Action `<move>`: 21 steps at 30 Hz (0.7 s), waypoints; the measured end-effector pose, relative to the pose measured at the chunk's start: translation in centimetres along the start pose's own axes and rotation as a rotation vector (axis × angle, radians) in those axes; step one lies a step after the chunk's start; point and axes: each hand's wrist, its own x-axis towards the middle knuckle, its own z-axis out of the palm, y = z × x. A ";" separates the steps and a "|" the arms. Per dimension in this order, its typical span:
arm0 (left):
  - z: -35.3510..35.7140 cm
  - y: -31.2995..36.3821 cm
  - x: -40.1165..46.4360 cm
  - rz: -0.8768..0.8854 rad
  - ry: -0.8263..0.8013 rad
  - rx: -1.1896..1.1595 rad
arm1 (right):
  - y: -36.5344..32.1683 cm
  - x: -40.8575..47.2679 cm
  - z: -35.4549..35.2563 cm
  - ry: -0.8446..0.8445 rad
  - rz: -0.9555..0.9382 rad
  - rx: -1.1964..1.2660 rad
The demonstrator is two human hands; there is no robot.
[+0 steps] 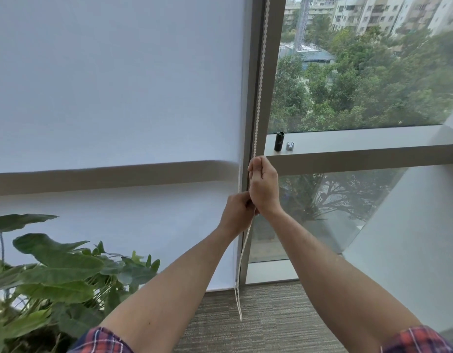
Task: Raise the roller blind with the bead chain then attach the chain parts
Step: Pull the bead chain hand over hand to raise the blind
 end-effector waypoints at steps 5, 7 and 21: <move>-0.6 -0.1 0.4 -0.057 -0.058 -0.093 | 0.5 0.9 -0.8 -0.039 0.076 0.200; -0.9 -0.3 0.3 -0.076 -0.047 -0.121 | 0.8 2.3 -1.3 -0.021 0.146 0.236; -3.7 -0.9 -1.9 -0.089 -0.053 -0.271 | 0.2 9.6 1.9 -0.321 0.278 -0.028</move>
